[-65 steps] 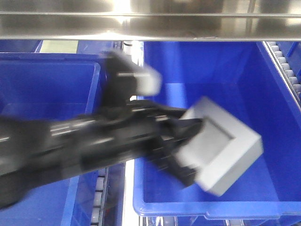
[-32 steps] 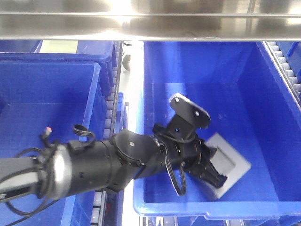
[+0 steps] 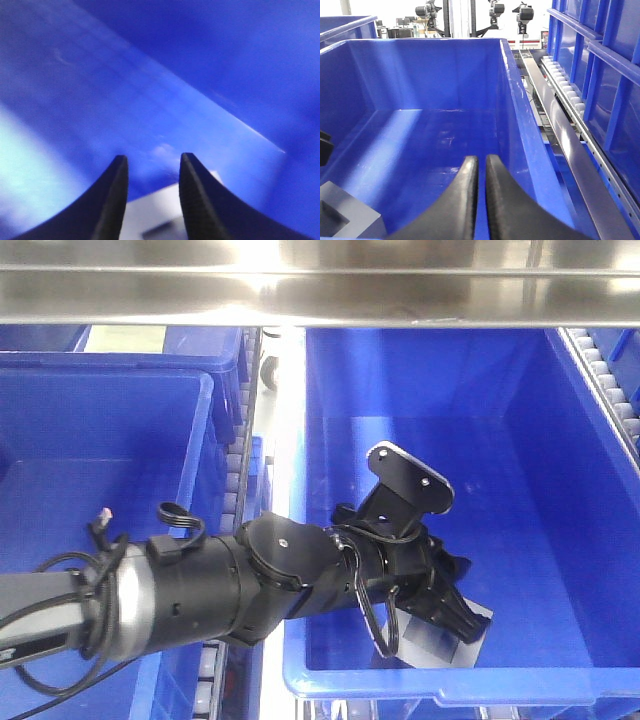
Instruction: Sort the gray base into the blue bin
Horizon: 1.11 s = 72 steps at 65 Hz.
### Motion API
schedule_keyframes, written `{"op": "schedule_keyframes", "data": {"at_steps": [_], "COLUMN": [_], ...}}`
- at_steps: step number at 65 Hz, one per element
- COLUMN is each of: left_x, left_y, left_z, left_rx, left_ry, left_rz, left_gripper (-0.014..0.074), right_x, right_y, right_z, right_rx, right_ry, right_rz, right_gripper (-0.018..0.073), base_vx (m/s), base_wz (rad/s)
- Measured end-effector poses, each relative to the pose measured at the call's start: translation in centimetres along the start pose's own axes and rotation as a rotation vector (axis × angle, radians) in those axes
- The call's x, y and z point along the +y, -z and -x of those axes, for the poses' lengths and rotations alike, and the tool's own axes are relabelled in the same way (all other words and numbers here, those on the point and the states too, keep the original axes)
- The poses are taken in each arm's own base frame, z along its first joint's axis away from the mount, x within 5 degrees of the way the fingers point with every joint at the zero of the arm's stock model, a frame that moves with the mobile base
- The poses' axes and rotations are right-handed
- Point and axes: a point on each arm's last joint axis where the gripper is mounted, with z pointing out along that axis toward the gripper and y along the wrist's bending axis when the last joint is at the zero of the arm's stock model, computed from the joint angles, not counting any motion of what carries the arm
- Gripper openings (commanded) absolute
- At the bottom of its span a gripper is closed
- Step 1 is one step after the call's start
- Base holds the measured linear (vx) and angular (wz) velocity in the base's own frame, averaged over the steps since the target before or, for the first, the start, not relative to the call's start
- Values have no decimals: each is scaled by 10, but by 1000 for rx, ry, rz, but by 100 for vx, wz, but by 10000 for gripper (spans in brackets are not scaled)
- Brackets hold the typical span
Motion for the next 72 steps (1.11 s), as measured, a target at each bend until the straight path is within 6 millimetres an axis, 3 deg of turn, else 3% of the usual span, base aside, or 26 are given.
{"op": "schedule_keyframes", "data": {"at_steps": [10,20,29,43,52,61,72], "left_x": [-4,0,1,9,13,19,25], "left_y": [25,74,136,230,276,308,319], "left_z": [5,2,-9,-49,-84,-119,-142], "left_rx": [-29,-86,-171,-357,-496,-641,-714], "left_ry": [23,6,4,24,49,142,223], "left_rz": [-13,64,115,216,238,253,274], "left_gripper": [-9,-5,-3,-3,-3,-3,-2], "right_x": [0,0,0,0,0,0,0], "right_y": [0,0,0,0,0,0,0], "right_z": [0,0,0,0,0,0,0], "right_rx": [0,0,0,0,0,0,0], "right_ry": [0,0,0,0,0,0,0], "right_rz": [0,0,0,0,0,0,0], "right_gripper": [-4,-4,-4,-4,-4,-4,-4], "base_vx": [0,0,0,0,0,0,0], "base_wz": [0,0,0,0,0,0,0]}}
